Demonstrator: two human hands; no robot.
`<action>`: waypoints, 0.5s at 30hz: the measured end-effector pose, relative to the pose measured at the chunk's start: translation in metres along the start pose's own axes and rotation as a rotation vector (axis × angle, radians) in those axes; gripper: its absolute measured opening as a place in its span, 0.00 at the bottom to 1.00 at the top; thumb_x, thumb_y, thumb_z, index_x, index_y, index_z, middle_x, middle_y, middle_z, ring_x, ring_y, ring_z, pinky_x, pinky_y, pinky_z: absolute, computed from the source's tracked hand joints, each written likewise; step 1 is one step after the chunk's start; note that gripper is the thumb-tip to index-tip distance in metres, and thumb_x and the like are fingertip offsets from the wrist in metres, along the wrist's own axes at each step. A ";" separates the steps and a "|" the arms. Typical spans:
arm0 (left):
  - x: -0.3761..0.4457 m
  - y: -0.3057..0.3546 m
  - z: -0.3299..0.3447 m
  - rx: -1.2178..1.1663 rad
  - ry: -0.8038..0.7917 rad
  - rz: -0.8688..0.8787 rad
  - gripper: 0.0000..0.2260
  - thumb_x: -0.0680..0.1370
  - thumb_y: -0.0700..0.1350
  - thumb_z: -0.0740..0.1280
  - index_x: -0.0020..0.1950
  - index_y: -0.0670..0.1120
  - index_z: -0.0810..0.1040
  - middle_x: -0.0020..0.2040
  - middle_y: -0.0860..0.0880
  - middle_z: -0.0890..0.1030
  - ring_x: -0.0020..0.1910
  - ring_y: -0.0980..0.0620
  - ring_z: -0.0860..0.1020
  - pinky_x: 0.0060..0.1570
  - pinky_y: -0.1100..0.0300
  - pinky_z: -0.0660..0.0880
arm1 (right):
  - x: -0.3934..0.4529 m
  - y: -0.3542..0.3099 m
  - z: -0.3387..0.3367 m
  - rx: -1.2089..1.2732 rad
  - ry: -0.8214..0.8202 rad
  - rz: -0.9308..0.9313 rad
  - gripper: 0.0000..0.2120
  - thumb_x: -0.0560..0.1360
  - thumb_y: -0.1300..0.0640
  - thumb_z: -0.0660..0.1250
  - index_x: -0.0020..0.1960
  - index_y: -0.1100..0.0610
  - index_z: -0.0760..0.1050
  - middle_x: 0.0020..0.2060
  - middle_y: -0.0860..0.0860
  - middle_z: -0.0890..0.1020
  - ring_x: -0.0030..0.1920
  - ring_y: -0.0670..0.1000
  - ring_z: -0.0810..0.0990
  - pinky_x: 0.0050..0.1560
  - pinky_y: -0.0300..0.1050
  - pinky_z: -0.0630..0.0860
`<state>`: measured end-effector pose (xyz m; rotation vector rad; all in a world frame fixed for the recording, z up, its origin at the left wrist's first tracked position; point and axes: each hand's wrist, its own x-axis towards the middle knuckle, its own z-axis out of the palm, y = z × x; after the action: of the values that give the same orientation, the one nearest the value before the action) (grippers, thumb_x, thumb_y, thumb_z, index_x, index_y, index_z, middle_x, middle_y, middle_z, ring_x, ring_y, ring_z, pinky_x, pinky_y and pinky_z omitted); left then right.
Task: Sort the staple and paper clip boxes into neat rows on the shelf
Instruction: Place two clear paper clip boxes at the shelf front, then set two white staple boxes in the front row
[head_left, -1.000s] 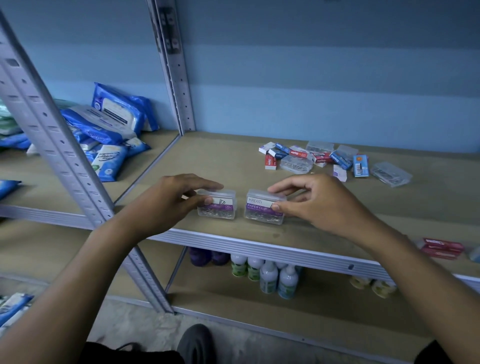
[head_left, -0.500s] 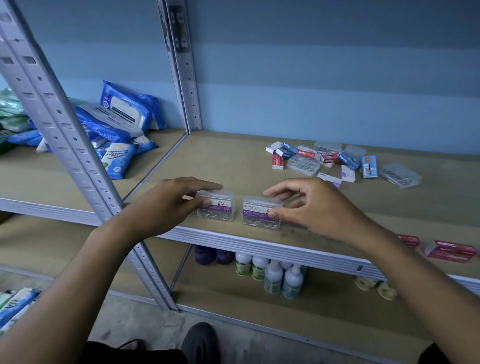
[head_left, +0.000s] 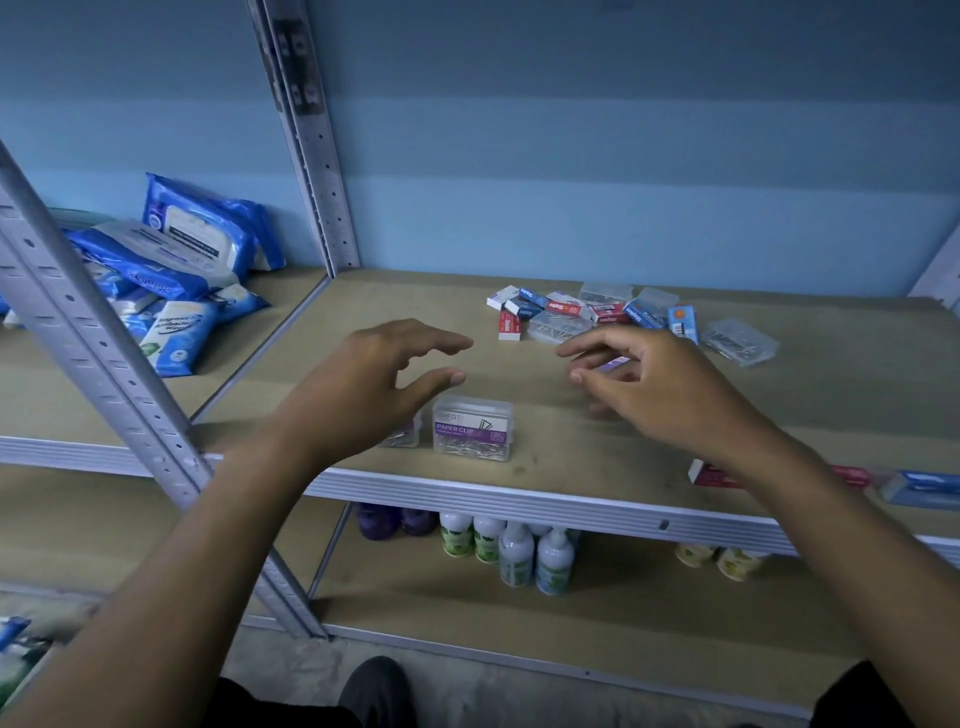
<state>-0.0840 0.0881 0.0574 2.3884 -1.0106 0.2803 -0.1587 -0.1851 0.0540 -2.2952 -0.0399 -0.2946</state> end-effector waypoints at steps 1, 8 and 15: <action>0.006 0.005 0.005 0.002 -0.007 0.012 0.16 0.78 0.57 0.65 0.66 0.58 0.77 0.59 0.60 0.79 0.56 0.59 0.77 0.55 0.57 0.77 | -0.001 0.003 -0.005 -0.005 0.015 0.013 0.10 0.77 0.55 0.70 0.56 0.43 0.82 0.46 0.40 0.85 0.42 0.43 0.85 0.50 0.45 0.81; 0.045 0.043 0.043 0.043 -0.050 0.105 0.17 0.77 0.56 0.68 0.65 0.56 0.78 0.58 0.58 0.80 0.49 0.65 0.71 0.52 0.69 0.70 | -0.005 0.033 -0.036 -0.100 0.139 0.098 0.11 0.75 0.58 0.69 0.53 0.45 0.83 0.42 0.40 0.85 0.40 0.37 0.82 0.47 0.33 0.76; 0.078 0.063 0.088 0.170 -0.152 0.122 0.20 0.77 0.58 0.66 0.67 0.54 0.76 0.65 0.53 0.77 0.65 0.51 0.73 0.65 0.53 0.70 | -0.002 0.065 -0.048 -0.328 0.087 0.135 0.16 0.75 0.56 0.71 0.62 0.48 0.80 0.62 0.49 0.80 0.61 0.48 0.76 0.55 0.36 0.66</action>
<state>-0.0759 -0.0434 0.0371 2.5349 -1.2503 0.2397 -0.1619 -0.2642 0.0371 -2.5915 0.2222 -0.3512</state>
